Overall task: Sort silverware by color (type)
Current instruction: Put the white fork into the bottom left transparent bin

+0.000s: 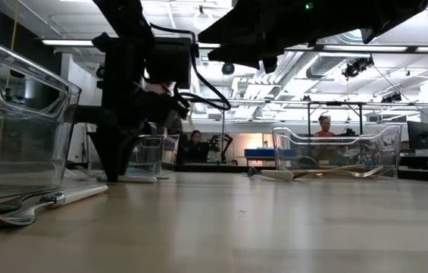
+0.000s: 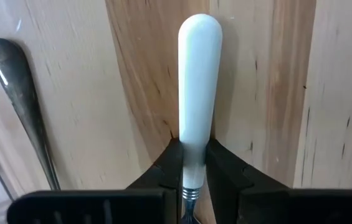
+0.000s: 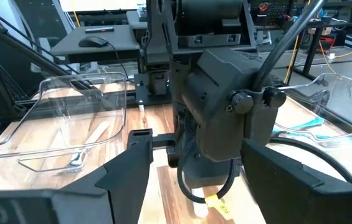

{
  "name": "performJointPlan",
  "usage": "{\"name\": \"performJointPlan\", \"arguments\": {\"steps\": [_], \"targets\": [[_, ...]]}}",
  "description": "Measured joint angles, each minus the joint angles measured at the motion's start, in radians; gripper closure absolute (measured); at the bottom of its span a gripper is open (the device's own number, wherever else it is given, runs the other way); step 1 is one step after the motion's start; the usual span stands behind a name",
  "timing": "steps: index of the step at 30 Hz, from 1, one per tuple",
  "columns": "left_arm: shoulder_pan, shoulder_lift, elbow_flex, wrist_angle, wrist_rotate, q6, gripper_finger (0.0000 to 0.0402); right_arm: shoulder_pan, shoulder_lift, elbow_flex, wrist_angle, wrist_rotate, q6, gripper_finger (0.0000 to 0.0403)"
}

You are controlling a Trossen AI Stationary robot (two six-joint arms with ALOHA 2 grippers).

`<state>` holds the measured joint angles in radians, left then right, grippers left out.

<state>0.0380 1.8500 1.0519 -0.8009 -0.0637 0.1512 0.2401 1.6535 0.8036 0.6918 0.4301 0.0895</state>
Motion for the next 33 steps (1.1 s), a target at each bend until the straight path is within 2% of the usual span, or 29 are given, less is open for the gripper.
{"name": "performJointPlan", "arguments": {"steps": [7, 10, 15, 21, 24, 27, 33], "targets": [[-0.002, -0.032, 0.006, -0.001, -0.026, -0.029, 0.0367, 0.000, 0.000, 0.000, 0.000, 0.000, 0.000, 0.0155], [0.004, -0.073, 0.019, -0.020, -0.072, -0.035, 0.0367, 0.000, 0.000, 0.000, 0.000, 0.000, -0.005, 0.0155], [0.000, -0.223, 0.040, -0.046, -0.131, -0.051, 0.0367, 0.000, 0.000, 0.000, 0.009, 0.016, -0.046, 0.0155], [-0.023, -0.493, 0.026, -0.009, -0.204, -0.192, 0.0367, 0.000, 0.000, 0.000, 0.009, 0.022, -0.065, 0.0155], [-0.076, -0.632, -0.003, 0.072, -0.248, -0.284, 0.0367, 0.000, 0.000, 0.000, 0.015, 0.021, -0.068, 0.0155], [-0.165, -0.749, -0.073, 0.230, -0.320, -0.357, 0.0367, 0.000, 0.000, 0.000, 0.015, 0.018, -0.064, 0.0155], [-0.366, -0.890, -0.346, 0.678, -0.491, -0.361, 0.0367, 0.000, 0.000, 0.000, 0.031, -0.071, -0.064, 0.0155]]}}
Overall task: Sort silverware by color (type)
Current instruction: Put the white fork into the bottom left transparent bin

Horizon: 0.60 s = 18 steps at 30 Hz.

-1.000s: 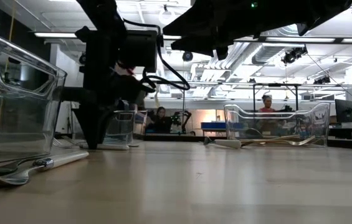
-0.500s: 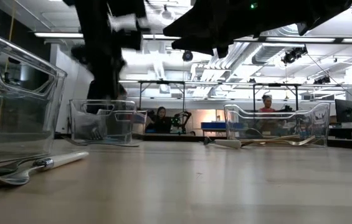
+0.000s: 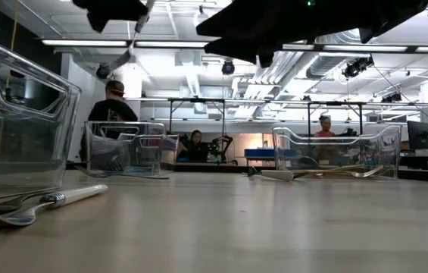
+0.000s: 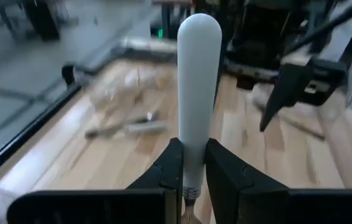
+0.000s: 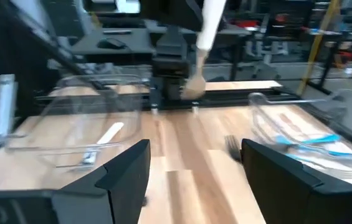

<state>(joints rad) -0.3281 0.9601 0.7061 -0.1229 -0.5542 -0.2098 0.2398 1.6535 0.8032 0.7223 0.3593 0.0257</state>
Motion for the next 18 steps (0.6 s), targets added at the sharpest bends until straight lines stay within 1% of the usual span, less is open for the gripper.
{"name": "performJointPlan", "arguments": {"steps": [2, 5, 7, 9, 11, 14, 18], "targets": [[-0.051, -0.011, -0.114, 0.172, -0.066, 0.003, 0.0367, 0.000, 0.000, 0.000, 0.003, -0.032, 0.000, 0.0155], [-0.106, 0.000, -0.266, 0.450, -0.132, 0.008, 0.0367, 0.000, 0.000, 0.000, 0.006, -0.052, -0.005, 0.0155], [-0.127, 0.019, -0.346, 0.616, -0.170, 0.019, 0.0367, 0.000, 0.000, 0.000, 0.006, -0.054, -0.007, 0.0155], [-0.138, 0.030, -0.398, 0.737, -0.195, 0.053, 0.0367, 0.000, 0.000, 0.000, 0.006, -0.055, -0.007, 0.0155], [-0.137, 0.031, -0.416, 0.796, -0.199, 0.101, 0.0367, 0.000, 0.000, 0.000, 0.006, -0.055, -0.007, 0.0155], [-0.136, 0.023, -0.418, 0.803, -0.191, 0.132, 0.0367, -0.004, 0.000, 0.000, 0.007, -0.055, -0.007, 0.0155], [-0.136, 0.022, -0.418, 0.809, -0.164, 0.136, 0.0367, -0.010, 0.000, 0.000, 0.008, -0.055, -0.008, 0.0155]]}}
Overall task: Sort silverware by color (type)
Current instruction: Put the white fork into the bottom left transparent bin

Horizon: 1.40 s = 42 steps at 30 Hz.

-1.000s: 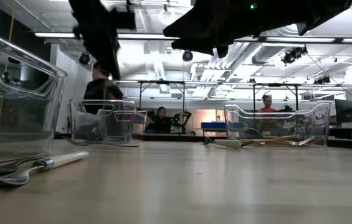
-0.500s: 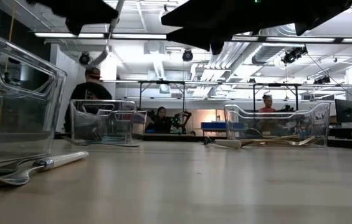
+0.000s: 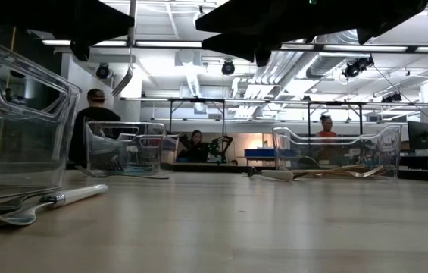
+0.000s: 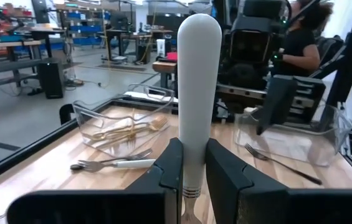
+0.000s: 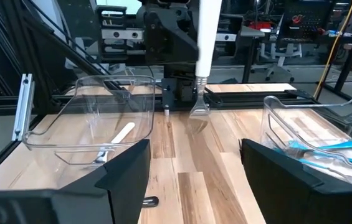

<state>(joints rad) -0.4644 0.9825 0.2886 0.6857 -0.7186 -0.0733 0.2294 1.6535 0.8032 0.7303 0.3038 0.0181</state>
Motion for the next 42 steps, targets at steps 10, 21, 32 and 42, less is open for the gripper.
{"name": "performJointPlan", "arguments": {"steps": [10, 21, 32, 42], "targets": [[0.000, 0.000, 0.000, -0.006, 0.001, 0.006, 0.0367, -0.001, 0.000, 0.000, 0.001, 0.000, 0.000, 0.0155], [-0.103, -0.038, 0.157, -0.298, -0.017, -0.003, 0.0367, -0.001, 0.000, 0.000, -0.015, 0.000, 0.003, 0.0155], [-0.328, 0.100, 0.704, -1.367, 0.191, -0.354, 0.0367, 0.000, 0.000, 0.000, -0.027, -0.001, 0.030, 0.0155], [-0.433, 0.374, 0.801, -1.770, 0.392, -0.729, 0.0367, 0.000, 0.000, 0.000, -0.024, -0.001, 0.035, 0.0155]]}}
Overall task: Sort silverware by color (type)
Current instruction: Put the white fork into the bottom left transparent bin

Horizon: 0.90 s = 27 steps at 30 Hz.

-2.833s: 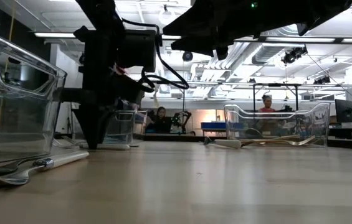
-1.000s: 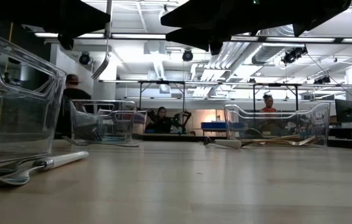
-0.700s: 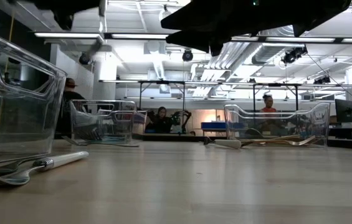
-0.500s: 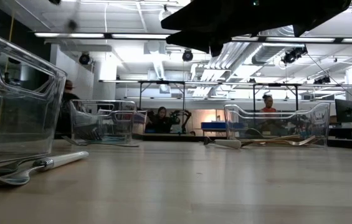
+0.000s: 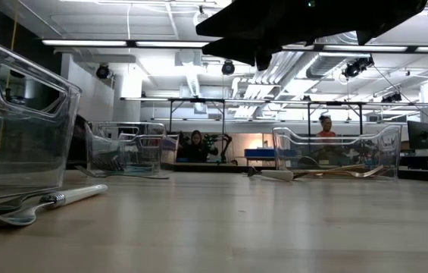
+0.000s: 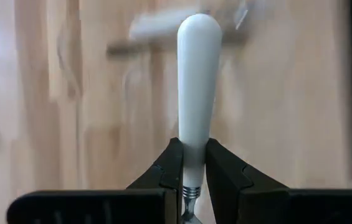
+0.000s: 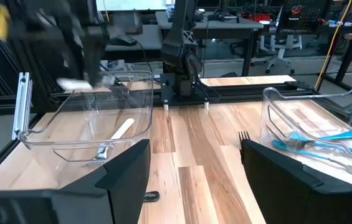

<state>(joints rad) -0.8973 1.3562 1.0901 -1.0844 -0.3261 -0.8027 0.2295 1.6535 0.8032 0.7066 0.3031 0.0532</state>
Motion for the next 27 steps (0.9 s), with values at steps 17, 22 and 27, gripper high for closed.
{"name": "performJointPlan", "arguments": {"steps": [17, 22, 27], "targets": [[0.075, 0.367, 0.000, -0.047, 0.143, 0.247, 0.0367, 0.000, 0.000, 0.000, 0.000, 0.000, 0.000, 0.0155], [0.080, 0.386, 0.000, 0.006, 0.160, 0.291, 0.0357, 0.000, 0.000, 0.000, 0.000, 0.000, 0.000, 0.0155], [0.080, 0.380, 0.000, 0.005, 0.163, 0.233, 0.0348, 0.000, 0.000, 0.000, -0.001, 0.000, -0.001, 0.0155]]}}
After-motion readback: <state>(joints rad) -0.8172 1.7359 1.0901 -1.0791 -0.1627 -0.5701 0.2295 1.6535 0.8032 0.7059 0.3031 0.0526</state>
